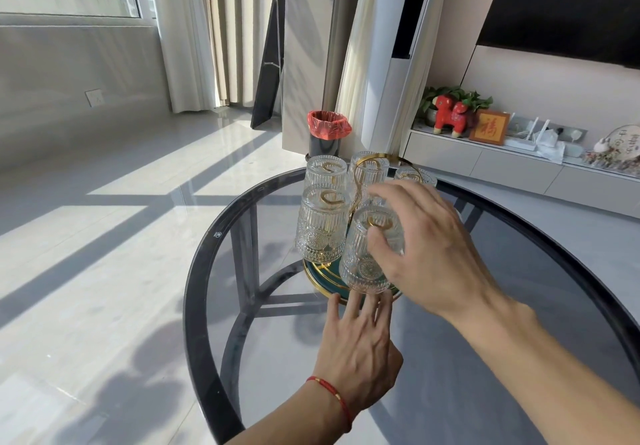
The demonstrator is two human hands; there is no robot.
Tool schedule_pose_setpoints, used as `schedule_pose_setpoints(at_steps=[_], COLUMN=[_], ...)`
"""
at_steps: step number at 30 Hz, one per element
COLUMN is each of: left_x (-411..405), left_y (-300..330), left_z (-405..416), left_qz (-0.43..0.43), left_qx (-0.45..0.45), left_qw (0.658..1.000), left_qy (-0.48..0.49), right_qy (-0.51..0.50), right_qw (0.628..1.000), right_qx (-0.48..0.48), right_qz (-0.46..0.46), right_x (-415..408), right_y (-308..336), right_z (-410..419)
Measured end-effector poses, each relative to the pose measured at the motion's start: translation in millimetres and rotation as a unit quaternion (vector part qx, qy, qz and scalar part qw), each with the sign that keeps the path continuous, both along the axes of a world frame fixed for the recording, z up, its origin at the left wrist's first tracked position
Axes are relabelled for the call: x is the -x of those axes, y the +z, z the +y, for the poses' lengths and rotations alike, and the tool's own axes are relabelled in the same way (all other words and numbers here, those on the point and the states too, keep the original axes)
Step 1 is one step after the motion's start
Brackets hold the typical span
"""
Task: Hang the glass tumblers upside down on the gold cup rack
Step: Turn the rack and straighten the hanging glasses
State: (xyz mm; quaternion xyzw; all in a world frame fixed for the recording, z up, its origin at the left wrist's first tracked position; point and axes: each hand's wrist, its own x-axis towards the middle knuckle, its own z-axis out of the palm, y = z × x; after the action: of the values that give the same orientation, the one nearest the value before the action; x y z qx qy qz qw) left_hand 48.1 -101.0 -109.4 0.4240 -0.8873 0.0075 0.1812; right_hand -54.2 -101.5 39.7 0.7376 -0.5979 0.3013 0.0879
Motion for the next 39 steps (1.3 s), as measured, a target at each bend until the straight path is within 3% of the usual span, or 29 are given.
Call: schedule_pose_setpoints(at_steps=[3,6,20,27,39], left_x=[0,1,6,4,4], left_y=[1,1,1,2,2], left_z=[0,1,9,10,9], left_qz=[-0.014,-0.014,-0.047,-0.046,-0.046], left_qx=[-0.007,-0.004,0.005,-0.004,-0.006], left_qw=[1.000,1.000,0.999,0.999,0.999], left_qy=[0.008,0.009,0.004,0.004,-0.003], right_qy=[-0.031,-0.033,-0.016,-0.009,-0.009], right_qw=[0.995,0.994,0.998,0.999,0.998], right_qx=[0.077,0.090,-0.056,-0.041,-0.040], right_qz=[-0.054,-0.046,-0.002,-0.018,0.048], right_x=[15,21,13,16,16], right_y=[-9,-23,-45,-42,-36], right_z=[16,30,18,25,23])
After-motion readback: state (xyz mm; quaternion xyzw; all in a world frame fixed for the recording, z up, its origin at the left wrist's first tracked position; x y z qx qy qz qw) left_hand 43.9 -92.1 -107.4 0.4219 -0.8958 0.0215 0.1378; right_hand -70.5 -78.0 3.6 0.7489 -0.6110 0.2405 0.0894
